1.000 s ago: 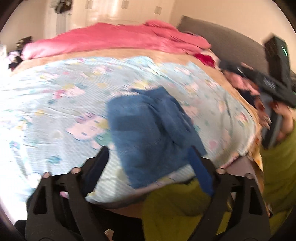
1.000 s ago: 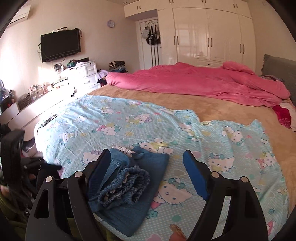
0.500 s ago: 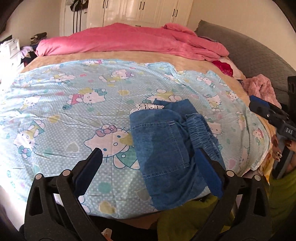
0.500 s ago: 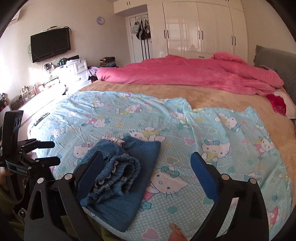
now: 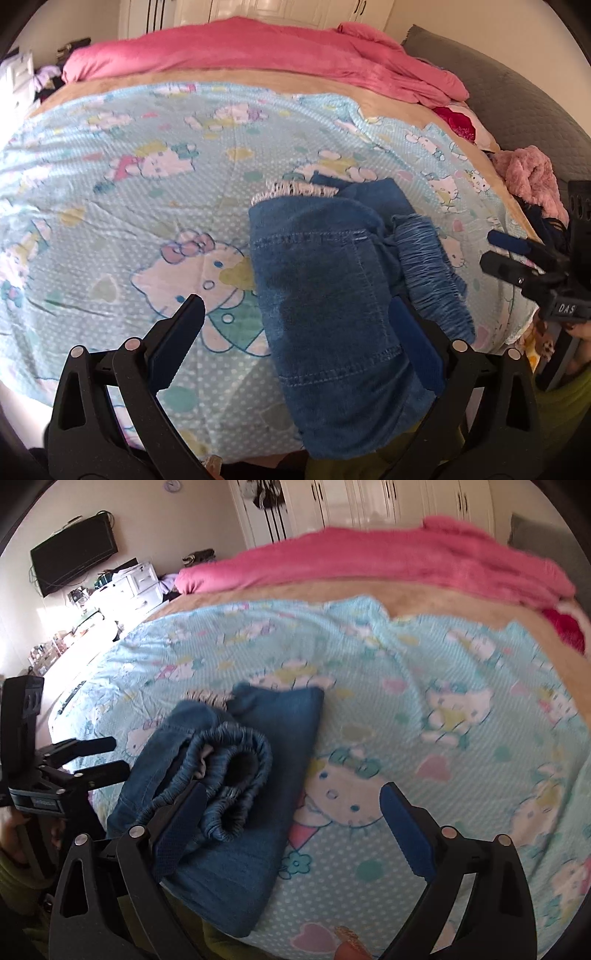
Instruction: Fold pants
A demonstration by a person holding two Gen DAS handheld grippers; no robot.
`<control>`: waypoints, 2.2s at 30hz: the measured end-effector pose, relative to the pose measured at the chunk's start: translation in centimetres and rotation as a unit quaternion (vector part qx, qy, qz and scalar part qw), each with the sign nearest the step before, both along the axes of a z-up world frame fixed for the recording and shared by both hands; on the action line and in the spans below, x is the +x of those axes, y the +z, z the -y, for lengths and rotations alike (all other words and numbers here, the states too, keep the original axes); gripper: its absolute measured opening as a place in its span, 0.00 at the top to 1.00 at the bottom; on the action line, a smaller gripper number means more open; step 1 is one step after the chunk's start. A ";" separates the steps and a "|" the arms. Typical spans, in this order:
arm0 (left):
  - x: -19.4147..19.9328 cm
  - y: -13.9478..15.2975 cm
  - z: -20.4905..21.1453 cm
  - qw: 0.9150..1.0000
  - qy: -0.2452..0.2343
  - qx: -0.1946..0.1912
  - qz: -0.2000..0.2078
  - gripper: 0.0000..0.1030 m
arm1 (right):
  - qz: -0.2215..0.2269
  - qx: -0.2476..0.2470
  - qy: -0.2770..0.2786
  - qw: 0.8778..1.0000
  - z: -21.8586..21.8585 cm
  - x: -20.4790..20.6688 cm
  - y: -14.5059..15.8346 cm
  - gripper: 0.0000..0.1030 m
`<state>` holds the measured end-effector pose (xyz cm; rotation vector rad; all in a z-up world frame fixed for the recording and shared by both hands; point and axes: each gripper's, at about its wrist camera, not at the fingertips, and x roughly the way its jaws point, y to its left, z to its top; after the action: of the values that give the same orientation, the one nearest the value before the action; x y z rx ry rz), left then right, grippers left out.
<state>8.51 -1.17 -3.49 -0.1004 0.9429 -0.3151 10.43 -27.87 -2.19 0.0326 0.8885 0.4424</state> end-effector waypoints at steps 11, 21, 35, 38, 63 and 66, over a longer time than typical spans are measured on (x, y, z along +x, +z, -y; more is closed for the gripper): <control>2.0 -2.9 0.6 0.999 0.002 -0.022 -0.035 0.09 | -0.067 0.036 0.020 0.997 -1.2 2.2 -3.7 0.30; 2.7 -3.1 2.4 0.999 -0.014 -0.025 -0.032 0.37 | -0.058 0.040 0.046 0.996 -2.8 3.1 -4.6 0.33; 2.5 -0.5 2.3 0.999 -0.031 -0.036 -0.002 0.75 | 0.013 0.023 0.081 0.996 -5.4 1.7 -1.4 0.81; 2.9 0.5 2.3 0.999 -0.030 -0.043 0.010 0.75 | 0.029 0.023 0.087 0.995 -5.8 2.1 -0.3 0.81; 10.0 1.8 1.9 0.999 0.008 -0.019 0.043 0.74 | 0.057 -0.003 0.038 0.998 -6.2 10.2 0.5 0.81; 10.2 1.1 1.6 0.999 0.015 -0.013 0.040 0.72 | 0.052 -0.009 0.031 0.998 -5.8 10.4 0.0 0.80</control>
<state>18.69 -2.74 -2.35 -0.1249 0.8571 -0.3011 20.80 -22.10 -2.21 -0.0338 0.7918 0.4898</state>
